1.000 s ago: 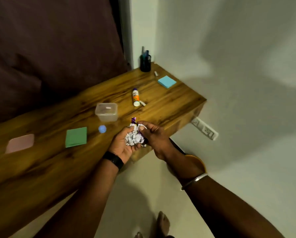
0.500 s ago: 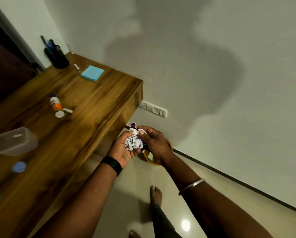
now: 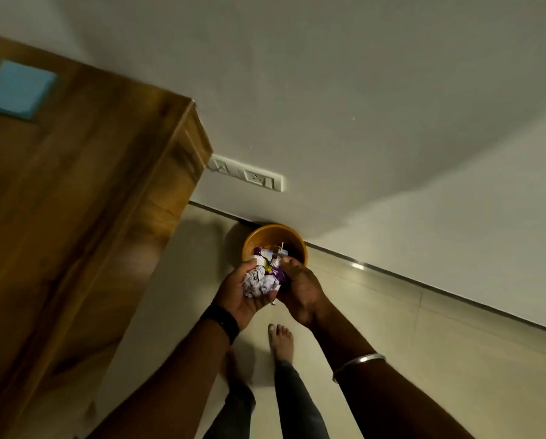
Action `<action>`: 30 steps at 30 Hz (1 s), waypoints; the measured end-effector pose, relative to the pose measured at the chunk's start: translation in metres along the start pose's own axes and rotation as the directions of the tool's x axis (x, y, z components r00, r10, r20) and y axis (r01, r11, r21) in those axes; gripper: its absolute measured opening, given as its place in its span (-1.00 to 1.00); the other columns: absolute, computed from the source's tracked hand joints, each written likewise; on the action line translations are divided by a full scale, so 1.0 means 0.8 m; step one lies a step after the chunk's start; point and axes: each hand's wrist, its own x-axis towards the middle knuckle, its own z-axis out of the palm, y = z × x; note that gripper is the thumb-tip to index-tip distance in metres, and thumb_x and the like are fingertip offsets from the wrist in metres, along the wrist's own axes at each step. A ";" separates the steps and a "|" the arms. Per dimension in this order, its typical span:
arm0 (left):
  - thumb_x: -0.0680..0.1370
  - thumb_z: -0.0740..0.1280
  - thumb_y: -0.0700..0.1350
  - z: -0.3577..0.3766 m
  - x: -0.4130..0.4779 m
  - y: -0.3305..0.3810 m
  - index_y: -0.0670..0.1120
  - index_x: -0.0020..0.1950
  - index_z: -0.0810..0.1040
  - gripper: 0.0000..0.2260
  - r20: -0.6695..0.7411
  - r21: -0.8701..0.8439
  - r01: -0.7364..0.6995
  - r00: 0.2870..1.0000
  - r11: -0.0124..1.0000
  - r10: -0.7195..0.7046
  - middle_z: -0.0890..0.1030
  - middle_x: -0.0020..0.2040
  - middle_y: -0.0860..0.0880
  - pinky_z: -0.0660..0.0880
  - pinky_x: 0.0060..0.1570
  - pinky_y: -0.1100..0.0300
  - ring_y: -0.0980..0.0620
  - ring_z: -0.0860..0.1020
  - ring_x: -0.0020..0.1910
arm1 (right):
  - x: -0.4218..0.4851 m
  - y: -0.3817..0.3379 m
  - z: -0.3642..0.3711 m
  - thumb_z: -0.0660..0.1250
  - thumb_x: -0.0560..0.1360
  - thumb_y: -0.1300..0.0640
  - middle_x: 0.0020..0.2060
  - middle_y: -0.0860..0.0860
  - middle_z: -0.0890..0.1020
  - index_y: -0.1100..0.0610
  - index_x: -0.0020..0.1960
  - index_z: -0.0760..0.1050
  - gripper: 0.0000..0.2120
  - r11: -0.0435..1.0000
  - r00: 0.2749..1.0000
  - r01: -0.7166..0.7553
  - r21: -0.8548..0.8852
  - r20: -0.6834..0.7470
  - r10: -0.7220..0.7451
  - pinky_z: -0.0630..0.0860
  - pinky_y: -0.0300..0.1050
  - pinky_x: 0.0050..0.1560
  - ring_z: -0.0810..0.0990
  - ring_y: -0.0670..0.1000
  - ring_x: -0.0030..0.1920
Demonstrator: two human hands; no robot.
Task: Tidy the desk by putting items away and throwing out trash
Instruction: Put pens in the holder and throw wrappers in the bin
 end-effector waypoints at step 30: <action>0.59 0.07 0.36 -0.055 0.366 0.000 -0.05 0.41 0.43 -0.40 -0.063 0.097 0.279 0.960 0.955 -0.274 0.49 0.39 -0.21 0.57 0.07 -0.18 -0.29 0.53 0.27 | 0.298 0.078 -0.092 0.05 0.71 -0.23 0.05 0.16 0.64 0.19 0.32 0.44 -0.48 0.958 0.929 -0.141 0.248 -0.301 0.215 0.64 0.18 -0.01 0.66 0.28 0.09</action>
